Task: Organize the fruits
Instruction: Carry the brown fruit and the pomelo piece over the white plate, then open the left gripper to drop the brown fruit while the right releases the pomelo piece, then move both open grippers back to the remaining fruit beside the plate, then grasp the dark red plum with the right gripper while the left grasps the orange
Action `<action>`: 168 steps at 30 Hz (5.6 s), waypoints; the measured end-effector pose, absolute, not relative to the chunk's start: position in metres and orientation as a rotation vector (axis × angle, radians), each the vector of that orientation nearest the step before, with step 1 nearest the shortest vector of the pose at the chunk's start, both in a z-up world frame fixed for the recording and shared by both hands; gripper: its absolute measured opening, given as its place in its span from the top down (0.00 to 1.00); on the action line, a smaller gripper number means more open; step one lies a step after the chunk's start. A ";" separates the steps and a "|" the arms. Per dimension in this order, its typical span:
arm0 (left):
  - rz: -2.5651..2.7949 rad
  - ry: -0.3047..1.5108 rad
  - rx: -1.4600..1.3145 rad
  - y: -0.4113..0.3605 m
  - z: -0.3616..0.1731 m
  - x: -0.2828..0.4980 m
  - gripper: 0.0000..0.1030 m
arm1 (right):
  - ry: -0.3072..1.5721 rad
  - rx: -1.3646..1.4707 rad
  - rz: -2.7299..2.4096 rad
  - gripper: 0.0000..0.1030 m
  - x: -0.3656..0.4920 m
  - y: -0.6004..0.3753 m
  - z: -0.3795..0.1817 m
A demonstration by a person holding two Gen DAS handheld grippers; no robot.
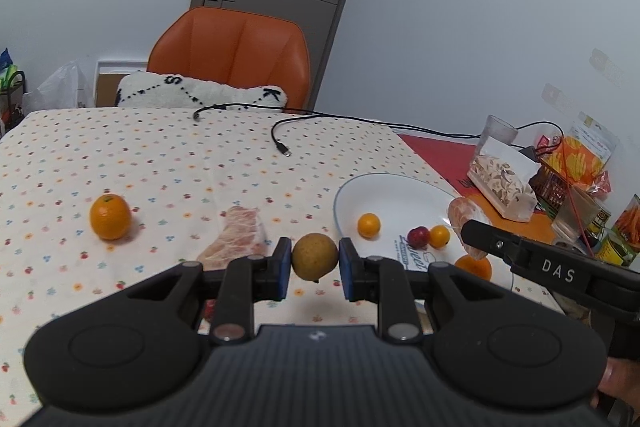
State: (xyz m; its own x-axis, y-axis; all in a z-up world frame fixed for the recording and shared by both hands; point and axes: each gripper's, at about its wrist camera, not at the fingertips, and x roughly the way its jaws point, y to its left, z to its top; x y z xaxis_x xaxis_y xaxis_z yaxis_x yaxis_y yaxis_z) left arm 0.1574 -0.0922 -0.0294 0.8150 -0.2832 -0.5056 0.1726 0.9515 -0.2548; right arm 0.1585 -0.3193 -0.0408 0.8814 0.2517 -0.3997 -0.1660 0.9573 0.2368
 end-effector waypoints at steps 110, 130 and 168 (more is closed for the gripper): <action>0.014 0.610 -0.152 0.007 -0.036 0.117 0.12 | 0.501 0.153 0.503 0.00 0.141 -0.237 -0.039; 0.044 0.630 -0.175 0.035 -0.042 0.131 0.12 | 0.582 0.115 0.593 0.25 0.162 -0.197 -0.051; 0.015 0.650 -0.206 0.040 -0.067 0.213 0.34 | 0.608 0.121 0.570 0.79 0.207 -0.203 -0.049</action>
